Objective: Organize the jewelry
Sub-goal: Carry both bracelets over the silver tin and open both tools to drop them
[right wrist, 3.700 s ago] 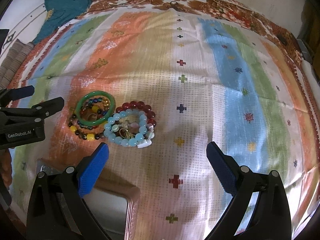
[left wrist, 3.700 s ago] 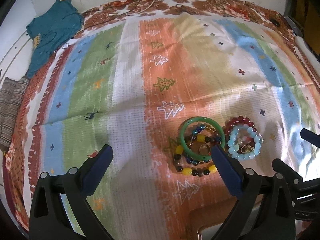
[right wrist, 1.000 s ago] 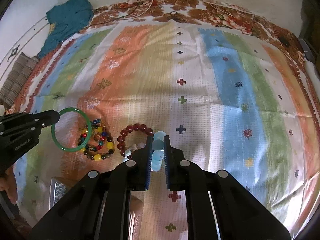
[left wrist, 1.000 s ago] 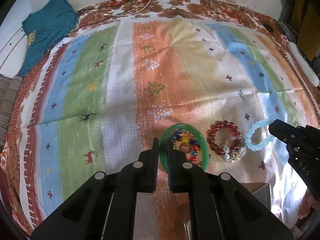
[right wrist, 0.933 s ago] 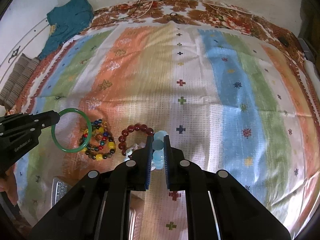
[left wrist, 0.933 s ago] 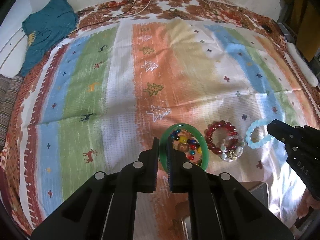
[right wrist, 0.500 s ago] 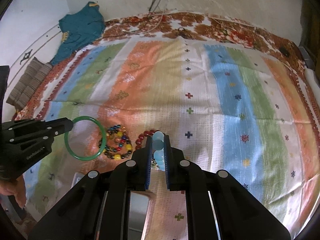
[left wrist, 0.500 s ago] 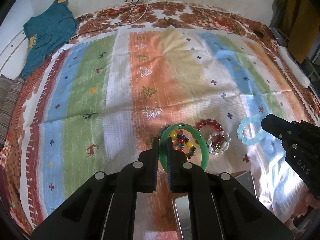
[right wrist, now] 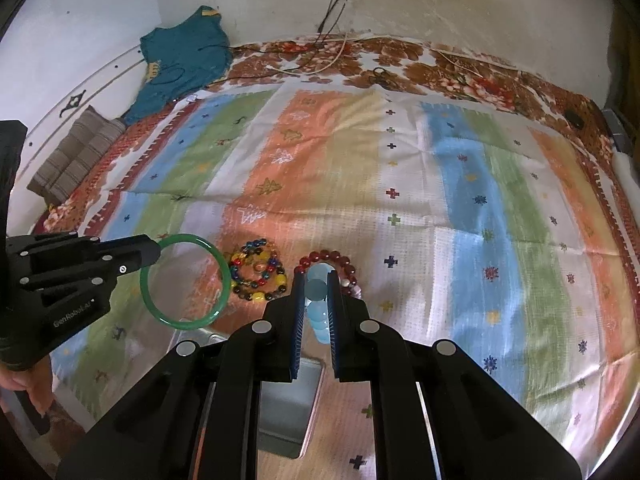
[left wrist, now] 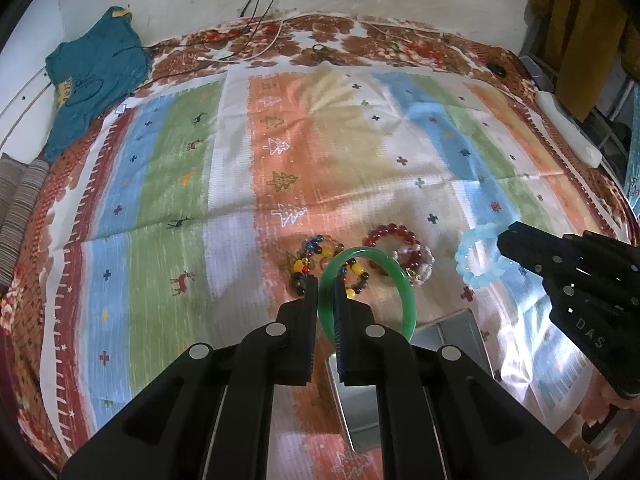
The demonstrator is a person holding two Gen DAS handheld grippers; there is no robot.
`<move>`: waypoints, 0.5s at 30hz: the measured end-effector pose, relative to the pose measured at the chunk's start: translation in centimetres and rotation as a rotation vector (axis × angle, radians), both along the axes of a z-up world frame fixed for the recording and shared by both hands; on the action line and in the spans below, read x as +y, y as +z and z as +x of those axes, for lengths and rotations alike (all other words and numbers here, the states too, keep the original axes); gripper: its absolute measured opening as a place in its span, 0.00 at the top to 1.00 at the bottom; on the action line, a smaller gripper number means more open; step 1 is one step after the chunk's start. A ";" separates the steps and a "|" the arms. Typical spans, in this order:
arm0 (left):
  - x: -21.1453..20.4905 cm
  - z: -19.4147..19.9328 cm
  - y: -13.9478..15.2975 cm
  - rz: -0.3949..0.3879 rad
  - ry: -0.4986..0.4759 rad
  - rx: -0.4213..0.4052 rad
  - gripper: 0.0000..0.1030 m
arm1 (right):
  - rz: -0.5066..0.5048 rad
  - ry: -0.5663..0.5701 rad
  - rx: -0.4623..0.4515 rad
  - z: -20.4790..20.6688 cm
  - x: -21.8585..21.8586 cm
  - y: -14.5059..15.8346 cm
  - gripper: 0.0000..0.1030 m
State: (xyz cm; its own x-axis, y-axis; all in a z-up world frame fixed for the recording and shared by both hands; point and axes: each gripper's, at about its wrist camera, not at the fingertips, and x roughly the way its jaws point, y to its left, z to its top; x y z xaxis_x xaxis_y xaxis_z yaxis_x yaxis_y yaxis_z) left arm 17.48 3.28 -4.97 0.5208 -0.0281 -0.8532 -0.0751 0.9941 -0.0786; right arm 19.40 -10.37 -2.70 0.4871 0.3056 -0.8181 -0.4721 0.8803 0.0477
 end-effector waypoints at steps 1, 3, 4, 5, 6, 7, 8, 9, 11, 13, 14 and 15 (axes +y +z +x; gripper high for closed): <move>-0.1 -0.3 0.1 -0.001 -0.003 -0.004 0.93 | 0.004 0.004 -0.003 -0.4 0.0 0.2 0.88; -0.2 -1.0 0.4 -0.004 -0.006 -0.011 0.93 | 0.011 0.010 -0.005 -0.8 -0.1 0.4 0.88; -0.3 -1.3 0.4 -0.004 -0.006 -0.014 0.93 | 0.015 0.015 -0.008 -1.1 -0.1 0.6 0.88; -0.4 -1.6 0.5 -0.005 -0.007 -0.015 0.93 | 0.015 0.017 -0.011 -1.4 0.0 0.7 0.88; -0.4 -2.0 0.4 -0.006 -0.008 -0.015 0.93 | 0.017 0.023 -0.012 -1.7 0.0 0.8 0.88; -0.5 -2.2 0.4 -0.006 -0.009 -0.015 0.93 | 0.018 0.026 -0.015 -2.1 0.1 0.9 0.88; -0.5 -2.4 0.4 -0.005 -0.011 -0.014 0.93 | 0.017 0.029 -0.017 -2.3 0.1 0.9 0.88; -0.6 -2.6 0.3 -0.004 -0.012 -0.013 0.93 | 0.018 0.032 -0.021 -2.6 0.1 1.0 0.88; -0.8 -3.1 0.3 -0.001 -0.016 -0.014 0.93 | 0.017 0.035 -0.023 -3.2 0.1 1.0 0.88; -1.1 -3.6 0.5 -0.002 -0.021 -0.020 0.93 | 0.019 0.041 -0.022 -3.8 0.1 1.0 0.88; -1.1 -3.7 0.6 -0.004 -0.022 -0.024 0.93 | 0.020 0.042 -0.021 -4.0 0.1 1.0 0.88; -1.1 -3.9 0.7 -0.008 -0.022 -0.028 0.93 | 0.020 0.042 -0.021 -4.2 0.0 1.0 0.88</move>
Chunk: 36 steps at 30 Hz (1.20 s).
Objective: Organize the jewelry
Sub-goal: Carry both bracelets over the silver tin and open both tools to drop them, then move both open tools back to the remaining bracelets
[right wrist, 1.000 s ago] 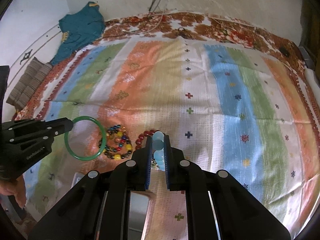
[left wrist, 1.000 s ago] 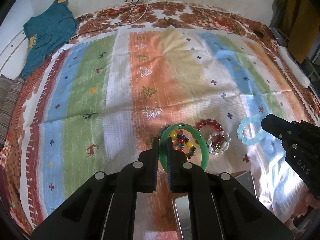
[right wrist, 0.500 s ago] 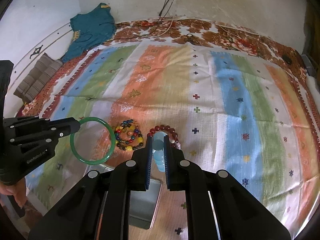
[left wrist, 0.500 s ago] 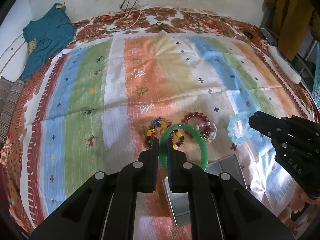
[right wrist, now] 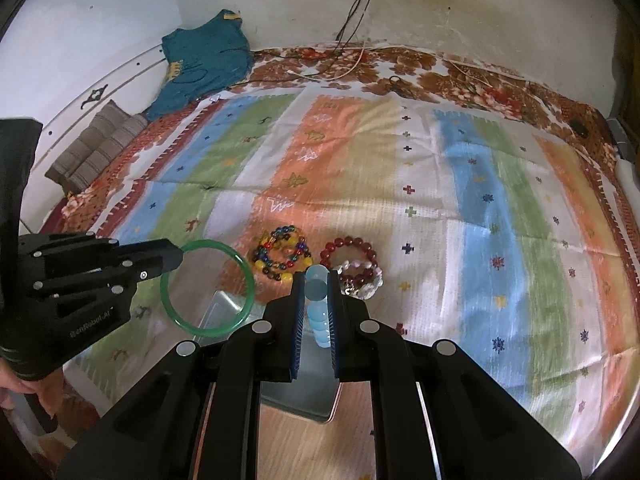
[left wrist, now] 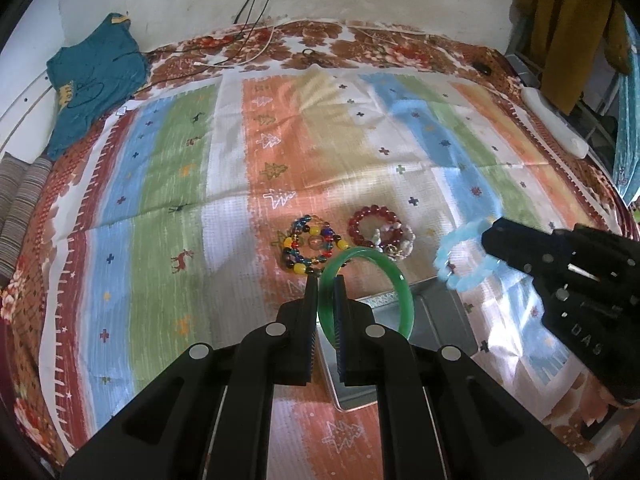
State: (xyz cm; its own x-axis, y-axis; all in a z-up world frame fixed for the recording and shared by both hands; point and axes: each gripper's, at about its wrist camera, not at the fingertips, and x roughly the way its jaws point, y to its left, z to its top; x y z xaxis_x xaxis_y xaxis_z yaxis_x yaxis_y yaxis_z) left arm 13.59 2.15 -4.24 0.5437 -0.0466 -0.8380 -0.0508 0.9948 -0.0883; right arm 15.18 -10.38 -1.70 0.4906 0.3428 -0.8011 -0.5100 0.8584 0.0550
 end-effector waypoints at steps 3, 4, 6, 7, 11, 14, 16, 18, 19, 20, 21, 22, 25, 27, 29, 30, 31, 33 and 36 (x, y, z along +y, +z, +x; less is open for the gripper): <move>-0.2 -0.5 0.0 -0.002 -0.002 0.001 0.93 | -0.003 0.001 0.002 -0.7 0.0 -0.2 0.88; -0.2 -0.7 0.0 -0.002 -0.004 0.002 0.93 | -0.005 0.002 0.004 -0.9 0.0 -0.3 0.88; -0.3 -1.0 0.1 -0.003 -0.006 -0.003 1.00 | -0.008 0.006 0.006 -1.2 0.1 -0.4 0.88; -0.4 -1.1 0.1 -0.005 -0.008 -0.006 1.00 | -0.008 0.006 0.006 -1.3 0.1 -0.5 0.88; -0.6 -1.4 0.0 -0.006 -0.009 0.000 1.00 | -0.017 0.014 0.019 -1.6 0.3 -0.8 0.88; -0.1 -1.4 0.0 -0.008 0.009 -0.002 1.00 | -0.035 0.006 0.038 -1.5 0.4 -1.3 0.87; 0.3 -1.3 0.0 -0.012 0.023 0.003 1.00 | -0.058 0.000 0.044 -1.3 0.4 -1.7 0.78; 0.6 -1.2 -0.2 -0.011 0.036 0.009 1.00 | -0.068 -0.008 0.041 -1.2 0.3 -1.8 0.67; 0.6 -1.2 -0.2 -0.011 0.039 0.011 0.99 | -0.070 -0.009 0.040 -1.2 0.2 -1.8 0.67; 0.7 -1.2 -0.2 -0.012 0.040 0.013 0.99 | -0.069 -0.009 0.041 -1.2 0.2 -1.8 0.67; 0.7 -1.1 -0.3 -0.013 0.042 0.016 0.99 | -0.069 -0.012 0.042 -1.1 0.1 -1.8 0.67; 0.7 -1.1 -0.3 -0.013 0.043 0.017 0.99 | -0.069 -0.014 0.045 -1.0 0.1 -1.9 0.67; 0.8 -1.1 -0.4 -0.012 0.045 0.018 0.95 | -0.076 -0.028 0.056 -0.7 -0.2 -2.1 0.66; 1.2 -1.0 -0.5 -0.015 0.056 0.022 0.80 | -0.078 -0.040 0.065 -0.3 -0.5 -2.4 0.62; 1.6 -0.7 -0.8 -0.017 0.067 0.028 0.72 | -0.080 -0.049 0.072 0.0 -0.6 -2.6 0.60; 1.8 -0.5 -0.9 -0.016 0.071 0.031 0.70 | -0.080 -0.057 0.077 0.2 -0.8 -2.8 0.59; 1.9 -0.3 -1.0 -0.014 0.076 0.034 0.69 | -0.081 -0.061 0.081 0.3 -0.9 -2.9 0.56; 2.1 0.0 -1.2 -0.006 0.083 0.037 0.58 | -0.082 -0.072 0.088 0.7 -1.0 -3.1 0.53; 2.2 0.6 -1.5 0.000 0.087 0.041 0.52 | -0.084 -0.078 0.094 1.0 -1.1 -3.3 0.50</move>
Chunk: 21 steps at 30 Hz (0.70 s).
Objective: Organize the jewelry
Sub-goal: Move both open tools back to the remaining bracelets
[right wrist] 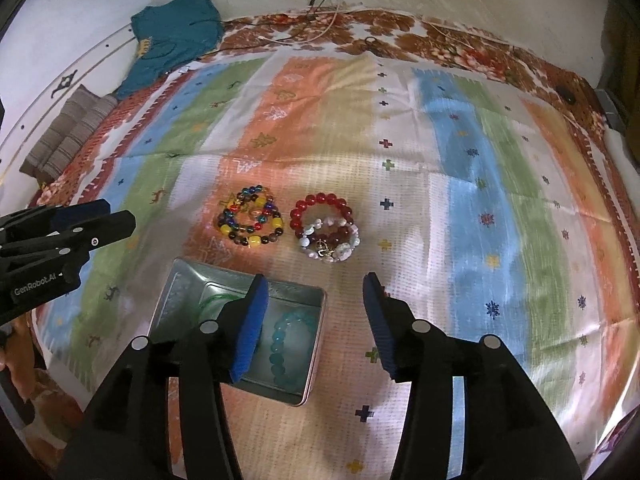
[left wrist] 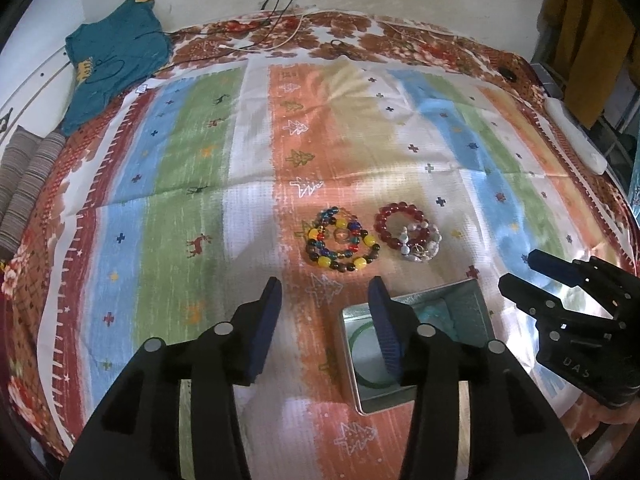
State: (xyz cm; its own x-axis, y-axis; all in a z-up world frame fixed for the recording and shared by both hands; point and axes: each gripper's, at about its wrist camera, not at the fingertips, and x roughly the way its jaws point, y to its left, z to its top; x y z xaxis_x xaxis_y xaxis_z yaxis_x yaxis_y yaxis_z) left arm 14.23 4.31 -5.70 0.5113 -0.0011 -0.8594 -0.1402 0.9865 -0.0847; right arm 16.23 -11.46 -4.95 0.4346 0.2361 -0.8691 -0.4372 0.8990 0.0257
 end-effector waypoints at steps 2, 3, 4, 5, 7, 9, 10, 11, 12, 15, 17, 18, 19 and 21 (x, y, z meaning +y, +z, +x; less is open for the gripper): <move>0.0 0.4 -0.1 0.004 0.003 0.000 0.48 | 0.001 -0.004 0.006 0.3 0.0 -0.2 0.46; 0.0 0.6 -0.2 0.007 0.004 0.001 0.45 | 0.000 -0.005 0.009 0.5 0.1 -0.3 0.46; 0.0 0.9 -0.4 0.012 0.006 0.004 0.44 | -0.001 -0.006 0.011 0.6 0.1 -0.3 0.44; 0.0 1.2 -0.6 0.015 0.008 0.010 0.42 | -0.004 -0.007 0.014 0.9 0.2 -0.5 0.44; 0.2 1.8 -1.1 0.017 0.010 0.027 0.40 | -0.009 -0.013 0.020 1.3 0.3 -0.8 0.42; 0.4 2.3 -1.5 0.030 0.015 0.038 0.36 | -0.012 -0.020 0.027 1.9 0.3 -1.1 0.40; 0.4 2.5 -1.7 0.035 0.015 0.041 0.35 | -0.014 -0.024 0.028 2.1 0.3 -1.2 0.38; 0.4 2.7 -1.8 0.040 0.016 0.044 0.33 | -0.017 -0.027 0.028 2.4 0.3 -1.3 0.35; 0.4 3.0 -1.9 0.042 0.015 0.044 0.32 | -0.022 -0.028 0.027 2.7 0.3 -1.4 0.34; 0.3 3.9 -2.1 0.053 0.008 0.040 0.28 | -0.029 -0.027 0.028 3.2 0.3 -1.7 0.31; 0.3 4.5 -2.4 0.054 0.008 0.041 0.27 | -0.031 -0.025 0.029 3.5 0.3 -1.8 0.29; 0.3 4.8 -2.5 0.055 0.008 0.042 0.24 | -0.033 -0.028 0.029 3.7 0.2 -1.8 0.29; 0.3 5.1 -2.6 0.057 0.008 0.043 0.23 | -0.034 -0.031 0.031 4.0 0.2 -1.9 0.28; 0.3 5.7 -3.0 0.061 0.006 0.046 0.22 | -0.034 -0.040 0.038 4.6 0.1 -2.2 0.27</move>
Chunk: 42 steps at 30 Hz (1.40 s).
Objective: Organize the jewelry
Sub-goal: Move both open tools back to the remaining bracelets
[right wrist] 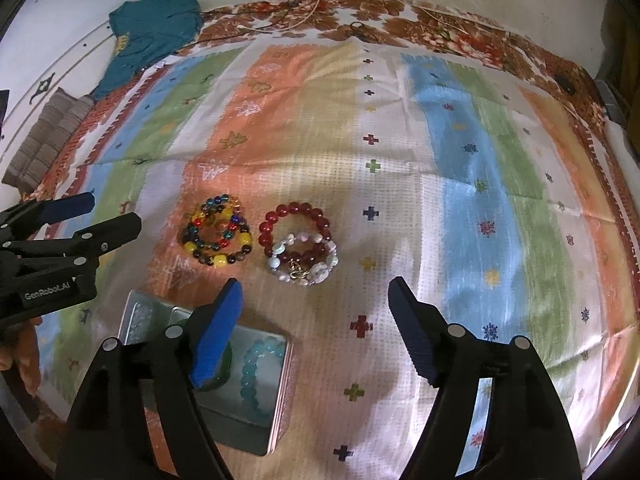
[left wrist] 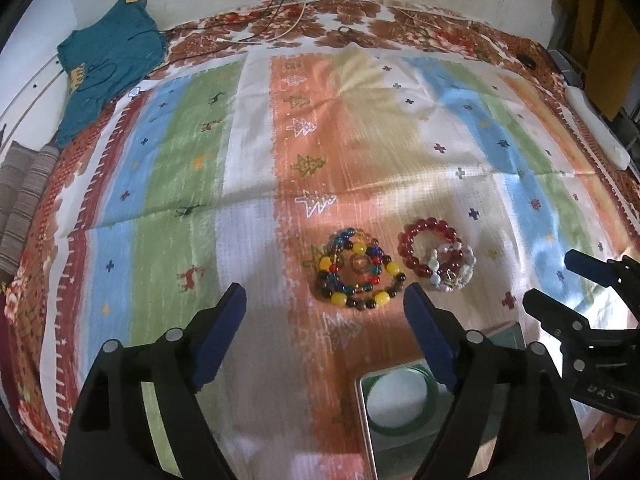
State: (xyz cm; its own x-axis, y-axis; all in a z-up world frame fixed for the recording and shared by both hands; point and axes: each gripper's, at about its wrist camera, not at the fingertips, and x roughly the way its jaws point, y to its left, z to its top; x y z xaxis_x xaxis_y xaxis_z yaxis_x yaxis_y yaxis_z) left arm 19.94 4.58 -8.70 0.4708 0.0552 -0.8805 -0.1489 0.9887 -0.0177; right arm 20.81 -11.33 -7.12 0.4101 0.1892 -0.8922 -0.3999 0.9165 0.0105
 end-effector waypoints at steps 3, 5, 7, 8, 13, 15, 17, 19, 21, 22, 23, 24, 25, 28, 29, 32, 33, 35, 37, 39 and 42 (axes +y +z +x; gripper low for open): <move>0.3 1.0 -0.8 0.000 0.006 0.016 0.21 | -0.013 -0.012 0.006 1.1 0.1 -0.6 0.26; 0.4 1.6 -1.3 -0.001 0.011 0.025 0.21 | -0.012 -0.017 0.016 1.7 0.1 -1.0 0.26; 0.5 1.9 -1.8 -0.001 0.009 0.036 0.21 | -0.019 -0.014 0.022 2.1 0.2 -1.5 0.26; 0.5 2.1 -2.0 -0.001 0.008 0.040 0.21 | -0.023 -0.013 0.024 2.2 0.2 -1.6 0.26; 0.7 3.2 -2.8 -0.011 0.006 0.056 0.21 | -0.032 -0.024 0.048 3.3 0.3 -2.7 0.26; 0.7 3.6 -3.1 -0.011 0.004 0.063 0.21 | -0.033 -0.027 0.054 3.7 0.4 -3.0 0.26; 0.6 4.1 -3.5 -0.008 0.000 0.074 0.21 | -0.042 -0.025 0.065 4.0 0.5 -3.5 0.26; 0.6 4.5 -4.0 -0.005 -0.006 0.086 0.21 | -0.053 -0.019 0.074 4.3 0.7 -4.0 0.26; 0.6 5.0 -4.7 0.001 -0.010 0.100 0.21 | -0.063 -0.022 0.083 4.6 0.7 -4.5 0.26; 0.6 5.1 -4.9 0.002 -0.011 0.106 0.22 | -0.066 -0.026 0.090 4.8 0.7 -4.8 0.26; 0.7 5.3 -5.1 0.004 -0.014 0.112 0.22 | -0.069 -0.027 0.093 4.9 0.7 -4.9 0.26; 0.7 5.4 -5.4 0.006 -0.017 0.116 0.22 | -0.074 -0.028 0.096 5.0 0.7 -5.1 0.26; 0.8 5.5 -5.6 0.007 -0.019 0.118 0.23 | -0.076 -0.026 0.099 5.2 0.7 -5.2 0.26; 0.9 6.1 -6.2 0.020 -0.023 0.133 0.24 | -0.083 -0.014 0.116 5.6 0.9 -5.9 0.26; 1.0 6.3 -6.4 0.021 -0.024 0.138 0.26 | -0.086 -0.013 0.128 5.8 0.9 -6.3 0.26; 1.1 6.7 -6.8 0.013 -0.032 0.148 0.33 | -0.084 -0.021 0.145 6.3 0.7 -6.9 0.26; 1.1 6.8 -6.9 0.012 -0.037 0.150 0.35 | -0.082 -0.025 0.146 6.4 0.7 -7.0 0.26; 1.1 7.1 -7.1 0.010 -0.042 0.153 0.36 | -0.076 -0.029 0.154 6.7 0.7 -7.3 0.26; 1.0 7.4 -7.4 0.009 -0.046 0.158 0.37 | -0.078 -0.026 0.159 6.9 0.7 -7.5 0.26; 0.9 7.6 -7.7 0.011 -0.054 0.167 0.42 | -0.081 -0.023 0.162 7.1 0.8 -7.7 0.28; 0.8 7.8 -8.2 0.015 -0.065 0.179 0.50 | -0.084 -0.018 0.177 7.4 1.0 -8.1 0.37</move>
State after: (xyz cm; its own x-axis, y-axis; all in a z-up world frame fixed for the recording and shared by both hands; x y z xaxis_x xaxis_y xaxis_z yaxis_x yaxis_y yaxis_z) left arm 27.70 5.42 -16.91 0.3100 0.0436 -0.9497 -0.0845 0.9963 0.0181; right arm 28.19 -10.30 -15.19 0.2481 0.1052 -0.9630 -0.3820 0.9242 0.0026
